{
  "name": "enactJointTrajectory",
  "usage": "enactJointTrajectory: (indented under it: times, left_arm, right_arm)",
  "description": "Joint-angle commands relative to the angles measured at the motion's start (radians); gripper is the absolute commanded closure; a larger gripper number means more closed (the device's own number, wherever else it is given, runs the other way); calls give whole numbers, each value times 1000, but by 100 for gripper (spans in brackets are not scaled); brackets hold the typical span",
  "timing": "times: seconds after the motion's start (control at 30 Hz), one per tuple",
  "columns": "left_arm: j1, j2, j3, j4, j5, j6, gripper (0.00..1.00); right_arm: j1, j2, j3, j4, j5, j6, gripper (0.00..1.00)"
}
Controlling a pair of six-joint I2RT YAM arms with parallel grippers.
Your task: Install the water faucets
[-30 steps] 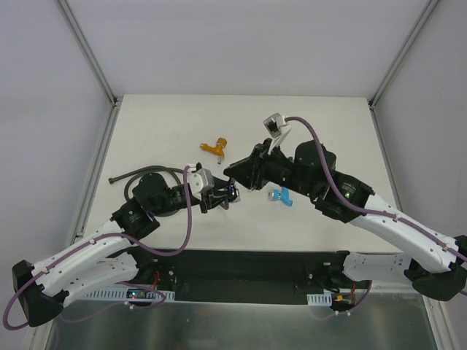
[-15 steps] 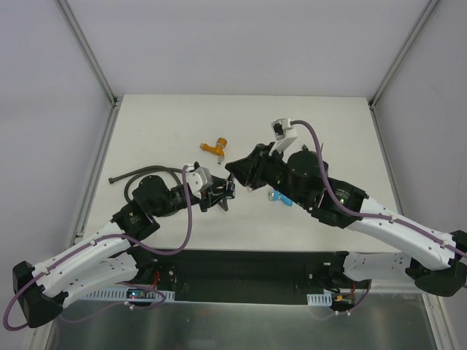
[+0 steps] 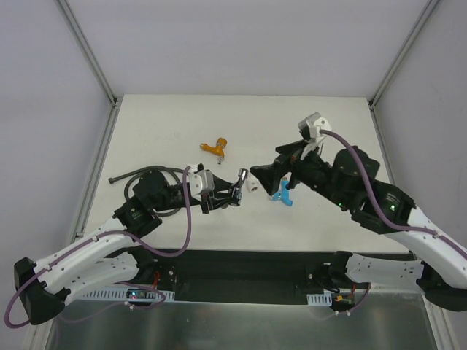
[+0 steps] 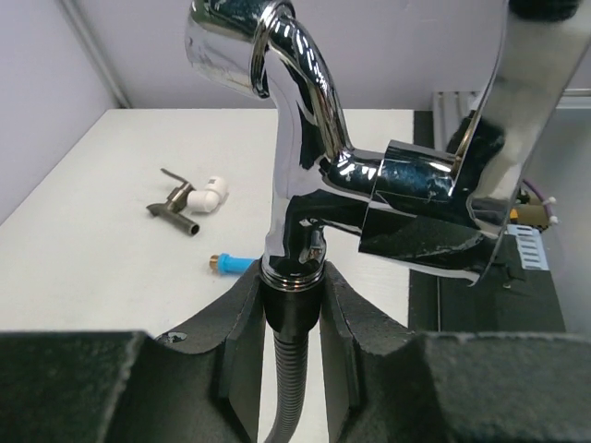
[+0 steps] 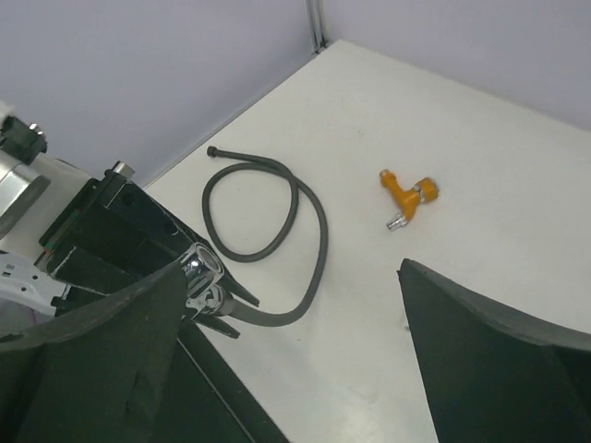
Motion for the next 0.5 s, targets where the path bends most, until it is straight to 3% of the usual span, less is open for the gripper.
enactJointTrajectory:
  times: [0.0, 0.27, 0.47]
  left_arm:
    - [0, 22, 76, 48, 157, -8, 100]
    - [0, 96, 128, 2, 325, -24, 100]
    - [0, 135, 160, -32, 422, -27, 100]
  right_arm:
    - [-27, -95, 64, -71, -111, -252, 0]
    - [-33, -153, 75, -215, -524, -679, 0]
    - [-33, -93, 151, -356, -666, -861, 1]
